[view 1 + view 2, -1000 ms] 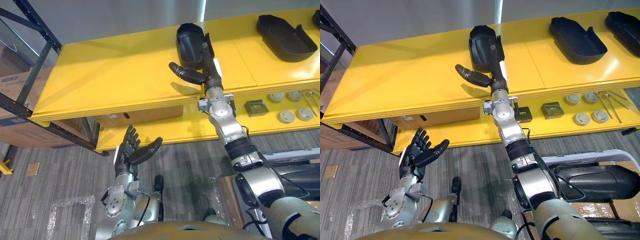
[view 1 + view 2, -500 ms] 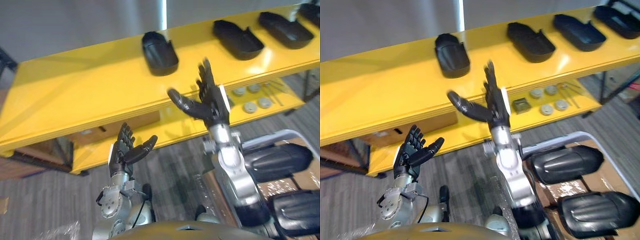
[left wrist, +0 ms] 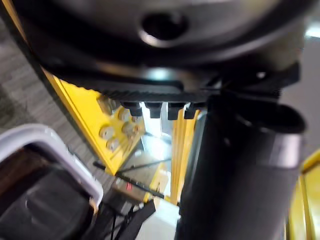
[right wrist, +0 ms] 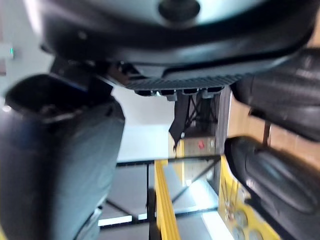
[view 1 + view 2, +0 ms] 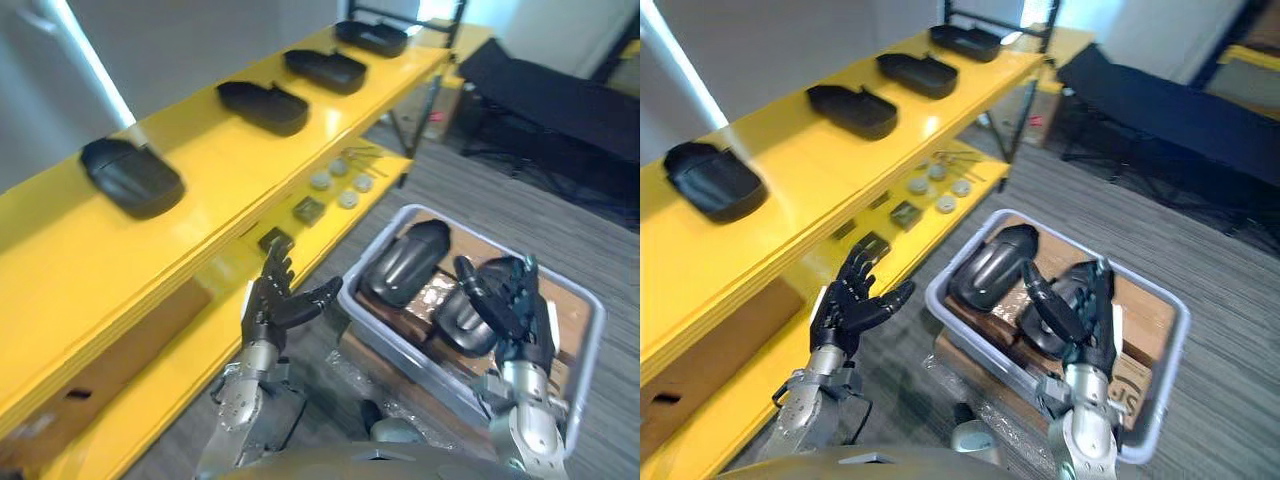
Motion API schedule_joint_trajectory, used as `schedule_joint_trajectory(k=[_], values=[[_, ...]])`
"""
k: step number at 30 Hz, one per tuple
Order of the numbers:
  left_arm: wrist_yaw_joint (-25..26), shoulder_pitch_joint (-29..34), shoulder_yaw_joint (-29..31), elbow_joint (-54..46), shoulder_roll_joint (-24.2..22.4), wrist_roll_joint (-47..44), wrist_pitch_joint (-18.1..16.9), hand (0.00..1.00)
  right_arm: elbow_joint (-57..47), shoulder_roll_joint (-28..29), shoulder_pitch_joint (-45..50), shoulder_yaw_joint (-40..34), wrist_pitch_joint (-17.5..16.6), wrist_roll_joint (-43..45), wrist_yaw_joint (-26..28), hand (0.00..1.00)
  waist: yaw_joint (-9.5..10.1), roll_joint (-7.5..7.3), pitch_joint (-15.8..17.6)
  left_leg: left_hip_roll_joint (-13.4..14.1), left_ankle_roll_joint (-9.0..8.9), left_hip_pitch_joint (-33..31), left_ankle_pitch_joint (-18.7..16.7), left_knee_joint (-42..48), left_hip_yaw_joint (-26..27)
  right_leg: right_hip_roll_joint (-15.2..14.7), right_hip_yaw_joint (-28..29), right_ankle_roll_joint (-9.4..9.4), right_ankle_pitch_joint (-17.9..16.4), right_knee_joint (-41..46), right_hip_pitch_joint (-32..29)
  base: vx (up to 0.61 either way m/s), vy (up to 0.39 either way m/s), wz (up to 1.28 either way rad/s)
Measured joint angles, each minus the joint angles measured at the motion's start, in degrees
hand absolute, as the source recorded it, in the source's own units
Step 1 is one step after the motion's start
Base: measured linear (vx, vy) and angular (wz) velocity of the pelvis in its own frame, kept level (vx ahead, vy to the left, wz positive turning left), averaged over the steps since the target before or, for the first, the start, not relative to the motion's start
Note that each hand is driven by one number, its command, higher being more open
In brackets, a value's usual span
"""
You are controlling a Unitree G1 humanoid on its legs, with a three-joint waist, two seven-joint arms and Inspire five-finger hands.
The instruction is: Walk over and take three plastic housings, then place them on the shelf
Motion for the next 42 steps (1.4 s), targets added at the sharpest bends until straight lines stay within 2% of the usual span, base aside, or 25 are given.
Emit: schedule_joint_trajectory(k=[2, 5, 8, 9, 11, 12, 15, 16, 19, 22, 24, 26, 29, 30, 32, 33, 34, 35, 37, 39, 40, 41, 42], values=[[1.0, -1.3, -1.5, -1.1, -0.4, 0.0, 0.4, 1.00, -0.4, 1.3, 3.2, 0.3, -1.6, 3.8, 0.8, 1.00, -0.79, 0.15, -0.9, 1.0, -0.48, 0.5, -0.4, 0.0, 1.4, 0.3, -0.4, 0.22, 0.4, 0.1, 0.0, 0.02, -0.047, -0.37], [1.4, -1.4, -1.5, -4.4, -1.2, 0.2, 0.9, 1.00, -1.7, 2.1, 3.8, 3.5, -1.7, 5.7, 2.6, 1.00, -1.11, 0.43, -1.2, 1.9, -0.48, 0.8, -0.2, 0.1, 2.2, 1.1, -0.3, -0.21, 0.9, -0.1, -0.1, 0.02, -0.049, -0.11], [1.6, -1.5, -1.5, -5.6, -1.4, 0.3, 1.1, 1.00, -1.8, 1.8, 3.1, 7.4, -1.7, 5.2, 4.3, 1.00, -0.25, 1.11, -2.2, 2.4, -0.88, 0.8, -0.2, 0.2, 2.5, 2.2, -0.3, -0.23, 0.9, -0.6, -0.3, 0.01, -0.028, -0.06], [1.7, -1.7, -1.4, -5.6, -1.4, 0.3, 1.1, 1.00, -1.6, 1.8, 2.1, 8.9, -1.6, 5.0, 4.8, 1.00, 0.59, 1.22, -2.4, 3.1, -1.10, 0.2, -1.4, 2.3, 1.8, 2.4, 0.0, -0.27, 0.9, -0.7, -0.3, 0.01, -0.028, -0.13], [2.6, -1.9, -1.0, -5.9, -1.6, 0.3, 1.3, 1.00, -0.8, 1.0, -0.9, 9.4, -1.7, 5.0, 5.5, 1.00, 2.53, 1.32, -2.5, 2.6, -1.35, -2.7, -7.3, 8.1, -6.9, 2.9, 1.9, -1.00, 1.1, -0.3, -1.0, -0.01, 0.003, -0.63], [3.8, -0.9, 0.9, -6.8, -1.3, 0.2, 1.3, 1.00, 1.6, -1.4, -6.0, 9.7, -1.8, 5.0, 5.8, 1.00, 5.46, 1.58, -2.5, -1.3, 0.13, -5.8, -14.5, 13.5, -22.2, 3.9, 6.3, -1.85, 0.9, 0.7, -2.0, 0.00, 0.081, -1.13], [4.2, 0.4, 4.6, -7.2, -1.1, 0.2, 1.5, 1.00, 5.4, -3.5, -11.1, 9.7, -2.3, 5.1, 5.7, 1.00, 6.84, 2.23, -2.8, -4.1, 2.63, -7.6, -18.2, 18.4, -32.1, 5.2, 9.8, -2.75, 1.7, 1.3, -3.0, 0.04, 0.112, -0.90], [4.1, 2.0, 7.0, -8.8, -1.2, 0.1, 1.5, 1.00, 7.6, -4.2, -14.0, 9.7, -2.3, 5.2, 5.6, 1.00, 7.07, 2.74, -2.9, -4.0, 2.83, -8.5, -19.6, 20.2, -33.8, 5.9, 11.6, -2.61, 2.3, 1.3, -4.1, 0.05, 0.107, -0.74], [3.8, 2.0, 8.9, -9.0, -1.5, 0.2, 1.4, 1.00, 8.8, -3.1, -13.4, 9.9, -2.3, 5.7, 5.4, 1.00, 8.25, 2.37, -2.4, -4.2, 3.15, -8.7, -20.4, 20.7, -32.5, 5.6, 12.5, -2.21, 2.8, 1.1, -4.5, 0.03, 0.086, -0.32], [3.8, 2.0, 8.8, -9.1, -2.2, 0.3, 1.3, 1.00, 8.9, -1.2, -11.6, 12.5, -2.3, 8.4, 5.5, 1.00, 8.44, 1.81, -2.0, -4.4, 3.76, -8.6, -20.8, 21.0, -32.5, 5.2, 12.1, -2.21, 2.8, 1.1, -4.2, -0.01, 0.065, 0.00], [3.7, 2.0, 8.4, -9.1, -2.5, 0.2, 1.2, 1.00, 8.9, -0.1, -9.9, 14.8, -2.2, 8.5, 5.5, 1.00, 8.42, 1.94, -1.5, -4.6, 4.13, -8.9, -21.1, 21.9, -33.0, 4.8, 11.3, -2.31, 2.6, 1.4, -3.9, -0.03, 0.079, 0.15], [2.7, 1.7, 7.4, -9.1, -3.9, 0.3, 0.2, 1.00, 8.9, 1.7, -6.4, 15.7, -2.1, 8.8, 5.4, 1.00, 8.46, 2.68, 0.1, -4.9, 4.47, -9.5, -22.0, 24.5, -34.3, 4.8, 9.4, -2.14, 0.8, 5.2, -4.4, -0.05, 0.046, 0.28], [1.2, 1.7, 7.3, -9.4, -4.5, 0.1, -1.4, 1.00, 8.9, 3.3, -2.4, 15.2, -2.4, 9.8, 5.6, 1.00, 8.40, 2.87, 1.8, -5.5, 4.78, -9.6, -22.9, 27.2, -34.5, 5.0, 8.9, -1.72, -1.3, 11.3, -6.4, -0.12, 0.030, -0.04], [1.3, 1.8, 7.7, -9.8, -4.1, 0.1, -2.6, 1.00, 8.8, 3.5, -1.2, 15.1, -2.8, 10.9, 6.8, 1.00, 8.97, 2.25, 2.6, -4.7, 5.12, -9.6, -23.4, 28.4, -32.0, 4.2, 6.2, -1.62, -2.7, 10.6, -7.2, -0.20, 0.012, -0.57], [2.0, 1.8, 7.8, -10.3, -4.1, 0.3, -2.7, 1.00, 8.8, 3.1, -1.3, 15.3, -2.8, 12.4, 8.3, 1.00, 9.86, 2.44, 3.2, -3.8, 5.16, -9.2, -23.4, 28.5, -29.6, 1.4, -1.4, -1.80, -2.9, 10.1, -7.4, -0.24, 0.050, -0.79], [3.1, 1.8, 8.3, -11.0, -4.2, 0.3, -2.7, 1.00, 8.9, 2.1, -2.3, 15.9, -2.8, 13.8, 10.0, 1.00, 10.46, 2.35, 3.6, -2.8, 5.11, -9.3, -23.2, 28.5, -27.3, -1.7, -7.4, -1.47, -2.7, 12.2, -9.4, -0.21, 0.005, -1.01], [4.0, 1.4, 9.0, -10.9, -4.3, 0.2, -2.6, 1.00, 9.1, 1.2, -3.7, 17.3, -2.8, 14.3, 11.0, 1.00, 11.17, 1.60, 3.5, -1.5, 4.65, -8.9, -22.9, 28.5, -25.6, -3.9, -10.7, -1.65, -2.8, 15.8, -10.8, -0.11, -0.079, -0.90], [4.2, 1.4, 9.4, -10.9, -4.3, 0.2, -2.5, 1.00, 9.2, 0.8, -4.5, 18.1, -2.8, 14.2, 11.4, 1.00, 11.46, 1.53, 3.5, -0.6, 4.28, -8.6, -22.7, 28.5, -24.9, -4.9, -11.7, -1.94, -2.9, 17.6, -11.1, -0.07, -0.206, -0.68], [4.7, 1.5, 11.6, -10.6, -4.2, 0.2, -2.4, 1.00, 11.2, 0.0, -9.4, 21.8, -2.9, 13.9, 11.1, 1.00, 11.97, 1.51, 3.5, 3.6, 2.40, -7.9, -21.7, 28.4, -23.9, -9.0, -13.7, -4.25, -4.3, 25.9, -11.7, -0.03, -0.239, -0.51], [4.9, 1.5, 14.6, -9.8, -4.1, 0.1, -2.4, 1.00, 16.0, 0.1, -14.9, 24.1, -2.9, 13.3, 10.4, 1.00, 13.06, 1.40, 3.4, 7.5, -0.30, -7.7, -20.5, 27.3, -23.3, -13.8, -13.4, -4.95, -4.4, 31.3, -12.3, 0.00, -0.410, -0.46], [5.0, 2.0, 16.1, -9.6, -4.1, 0.0, -2.4, 1.00, 18.4, 0.3, -17.0, 24.2, -2.9, 12.8, 9.8, 1.00, 13.35, 1.05, 3.3, 9.1, -2.37, -7.8, -19.4, 26.3, -23.4, -15.8, -12.5, -5.83, -3.6, 31.8, -12.1, 0.01, -0.468, -0.28], [5.1, 2.5, 16.8, -9.6, -4.0, -0.4, -2.5, 1.00, 19.3, 0.4, -17.5, 24.2, -2.9, 12.6, 9.4, 1.00, 13.47, 0.82, 3.2, 9.8, -3.51, -7.8, -18.9, 26.0, -23.5, -16.6, -12.0, -6.57, -1.3, 31.3, -11.8, 0.03, -0.540, -0.24], [5.0, 3.3, 17.6, -9.8, -3.6, -1.4, -2.8, 1.00, 20.2, 0.7, -17.5, 24.1, -2.9, 11.7, 8.8, 1.00, 13.43, -0.60, 2.8, 10.3, -5.55, -7.8, -18.1, 25.6, -23.8, -17.1, -11.3, -6.43, 3.7, 29.3, -10.6, 0.04, -0.594, -0.25]])
